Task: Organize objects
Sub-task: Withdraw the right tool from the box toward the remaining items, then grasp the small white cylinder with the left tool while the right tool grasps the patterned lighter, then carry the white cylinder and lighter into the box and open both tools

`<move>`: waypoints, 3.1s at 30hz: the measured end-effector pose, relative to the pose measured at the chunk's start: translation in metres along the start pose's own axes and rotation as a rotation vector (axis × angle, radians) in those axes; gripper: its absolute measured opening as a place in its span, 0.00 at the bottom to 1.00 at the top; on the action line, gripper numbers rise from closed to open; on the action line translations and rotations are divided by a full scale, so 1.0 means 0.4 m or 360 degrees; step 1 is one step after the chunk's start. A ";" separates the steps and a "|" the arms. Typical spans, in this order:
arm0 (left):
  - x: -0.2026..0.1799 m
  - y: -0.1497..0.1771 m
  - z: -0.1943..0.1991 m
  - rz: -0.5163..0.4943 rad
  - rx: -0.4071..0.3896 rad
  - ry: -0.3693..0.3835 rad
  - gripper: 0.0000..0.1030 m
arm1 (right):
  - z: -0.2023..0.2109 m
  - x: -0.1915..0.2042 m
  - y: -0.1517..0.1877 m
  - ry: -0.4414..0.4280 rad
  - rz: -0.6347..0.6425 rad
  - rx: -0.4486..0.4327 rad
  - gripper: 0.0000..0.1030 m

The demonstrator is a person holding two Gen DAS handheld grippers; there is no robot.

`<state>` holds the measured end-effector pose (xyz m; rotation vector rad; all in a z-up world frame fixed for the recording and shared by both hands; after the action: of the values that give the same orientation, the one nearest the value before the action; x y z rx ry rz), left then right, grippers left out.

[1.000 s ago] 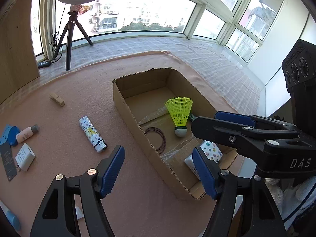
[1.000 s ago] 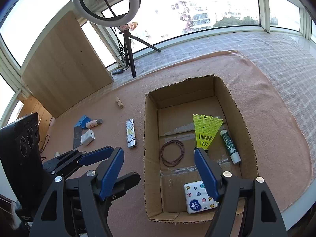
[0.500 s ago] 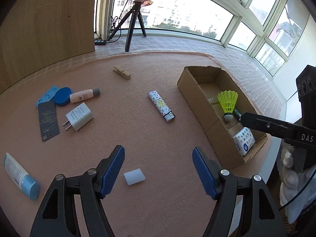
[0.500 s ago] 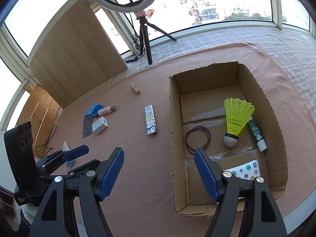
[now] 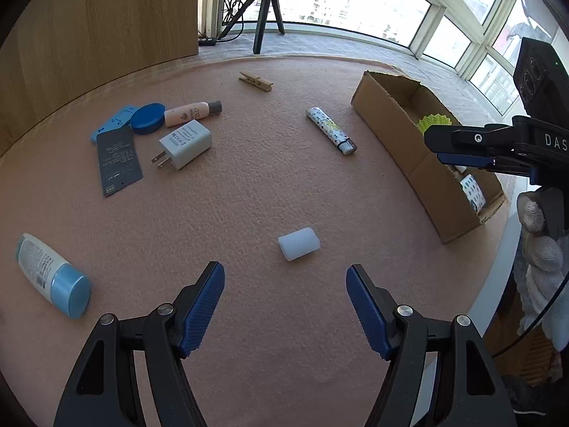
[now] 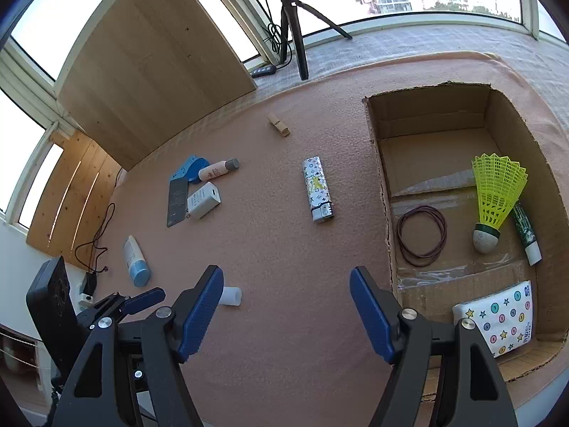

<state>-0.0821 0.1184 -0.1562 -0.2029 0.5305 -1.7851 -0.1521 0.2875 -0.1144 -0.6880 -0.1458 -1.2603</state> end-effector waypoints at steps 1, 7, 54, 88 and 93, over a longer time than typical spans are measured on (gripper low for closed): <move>-0.006 -0.001 -0.009 -0.0016 0.0013 -0.0001 0.71 | -0.006 0.004 -0.003 -0.0003 0.0004 0.0008 0.68; -0.028 -0.015 -0.061 -0.0024 0.0043 0.0011 0.71 | -0.042 0.027 -0.026 0.0010 0.0020 0.0042 0.68; -0.007 -0.022 -0.147 0.0060 0.0114 -0.0041 0.27 | -0.332 0.002 -0.153 0.0564 0.0277 0.0427 0.20; -0.084 -0.175 -0.022 -0.0022 -0.0118 -0.0014 0.26 | 0.029 0.009 -0.054 0.0292 0.0236 0.0016 0.20; -0.139 -0.222 -0.023 -0.0070 -0.0152 0.0023 0.26 | 0.096 -0.024 -0.049 0.0344 0.0218 -0.0060 0.20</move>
<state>-0.1474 0.1907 -0.1164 -0.2697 0.6267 -1.8067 -0.1630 0.3138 -0.0805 -0.5797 0.1018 -1.1995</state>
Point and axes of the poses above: each gripper's, at about its wrist camera, not at the fingertips, and z roughly against the way its jaws point, x to its left, y to its underside, the point moved 4 cm from there along -z, roughly the way its jaws point, and after that the axes turned 3 degrees about -y, right-handed, at the moved point
